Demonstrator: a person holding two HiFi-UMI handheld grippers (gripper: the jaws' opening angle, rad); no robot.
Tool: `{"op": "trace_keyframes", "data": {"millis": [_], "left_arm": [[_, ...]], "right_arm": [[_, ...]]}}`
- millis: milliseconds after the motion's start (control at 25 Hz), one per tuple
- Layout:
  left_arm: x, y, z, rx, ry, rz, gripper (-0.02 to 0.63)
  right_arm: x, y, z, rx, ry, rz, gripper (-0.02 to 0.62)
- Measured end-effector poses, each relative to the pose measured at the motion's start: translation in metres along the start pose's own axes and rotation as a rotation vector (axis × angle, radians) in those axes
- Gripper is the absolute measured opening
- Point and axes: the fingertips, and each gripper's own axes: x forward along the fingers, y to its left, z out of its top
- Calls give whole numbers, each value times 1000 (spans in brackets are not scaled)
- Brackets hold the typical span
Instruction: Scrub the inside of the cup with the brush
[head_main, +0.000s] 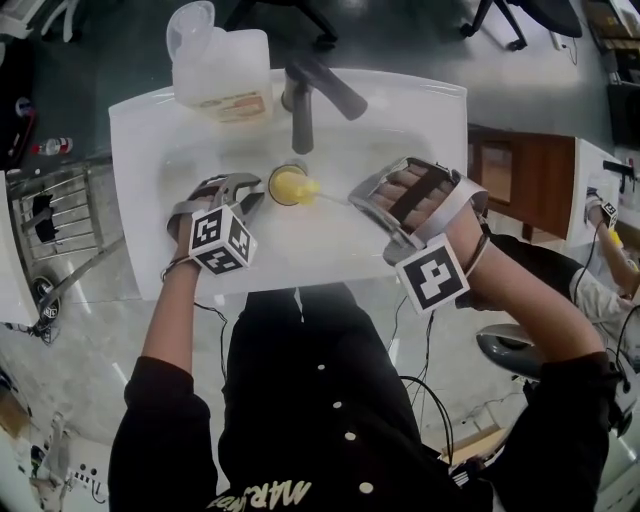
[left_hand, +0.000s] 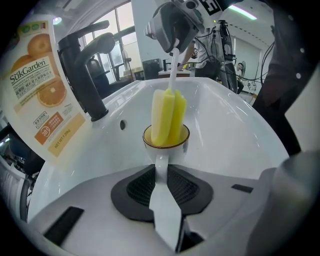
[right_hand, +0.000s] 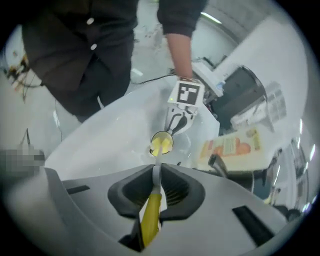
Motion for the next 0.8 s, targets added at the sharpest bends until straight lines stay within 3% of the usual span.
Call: {"op": "trace_keyframes", "data": {"millis": [200,280,360,600,800], "left_arm": [[-2,-1,2,6,-5,-1,91],[-2,-2,4,15,-6,-1,91],[-2,-2,6,22,-6,-1,91],[-3,-5,3,10,-4,-5,91],[-4,-4,5,15,-6,1,91]], "right_arm": [[17,5,16,-393,44,31,51],[29,7,17,-473,48,45,51],[39,9,17,-490,43,55,51],[57,12,14,-369,17,54,50],[57,7,14,-28,-30,85,51]]}}
